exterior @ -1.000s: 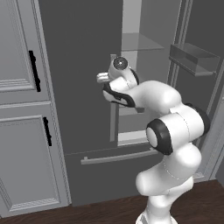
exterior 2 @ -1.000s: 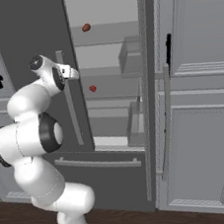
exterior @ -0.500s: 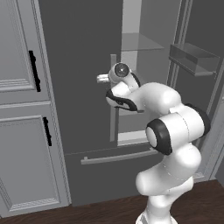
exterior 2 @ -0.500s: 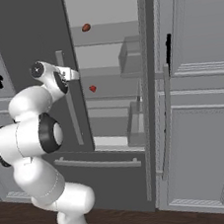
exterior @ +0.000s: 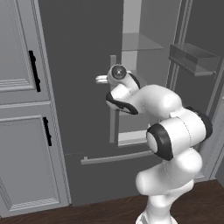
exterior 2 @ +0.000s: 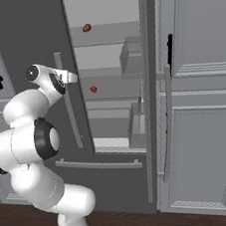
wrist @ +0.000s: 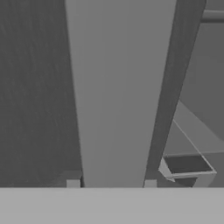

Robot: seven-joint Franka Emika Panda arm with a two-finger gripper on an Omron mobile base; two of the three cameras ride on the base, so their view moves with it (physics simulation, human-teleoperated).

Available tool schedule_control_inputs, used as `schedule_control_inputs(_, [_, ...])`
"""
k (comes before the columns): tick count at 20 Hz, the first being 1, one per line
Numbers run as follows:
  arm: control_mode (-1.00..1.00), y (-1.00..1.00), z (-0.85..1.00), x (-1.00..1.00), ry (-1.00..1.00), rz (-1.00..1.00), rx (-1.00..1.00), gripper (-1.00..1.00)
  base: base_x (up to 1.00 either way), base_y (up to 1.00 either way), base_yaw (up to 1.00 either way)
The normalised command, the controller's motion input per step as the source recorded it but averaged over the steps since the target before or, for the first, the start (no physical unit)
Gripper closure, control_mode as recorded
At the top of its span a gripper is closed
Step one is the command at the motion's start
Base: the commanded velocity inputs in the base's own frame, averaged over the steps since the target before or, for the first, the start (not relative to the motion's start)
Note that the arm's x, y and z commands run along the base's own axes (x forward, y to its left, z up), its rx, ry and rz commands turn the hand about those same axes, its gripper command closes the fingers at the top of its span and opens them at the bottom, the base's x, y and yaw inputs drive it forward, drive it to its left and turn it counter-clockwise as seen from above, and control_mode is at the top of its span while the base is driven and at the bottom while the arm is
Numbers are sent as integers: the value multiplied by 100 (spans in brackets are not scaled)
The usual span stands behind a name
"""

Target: Take the strawberry from the fridge and place it on top of the pancake, located on the dining counter.

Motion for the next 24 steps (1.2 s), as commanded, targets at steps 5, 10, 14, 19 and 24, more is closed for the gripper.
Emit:
schedule_control_inputs(5, [-100,51,0,-61,0,-19,-1,100,0,0,0])
schedule_control_inputs(10, [-100,60,0,-85,0,-19,-9,100,0,0,0])
schedule_control_inputs(14, [-100,67,-8,-92,-2,-18,-15,100,0,0,0])
schedule_control_inputs(19, [-100,75,-5,-80,-5,-25,-10,100,0,0,0])
schedule_control_inputs(24, [-100,80,-5,-59,-5,-32,-2,100,0,0,0])
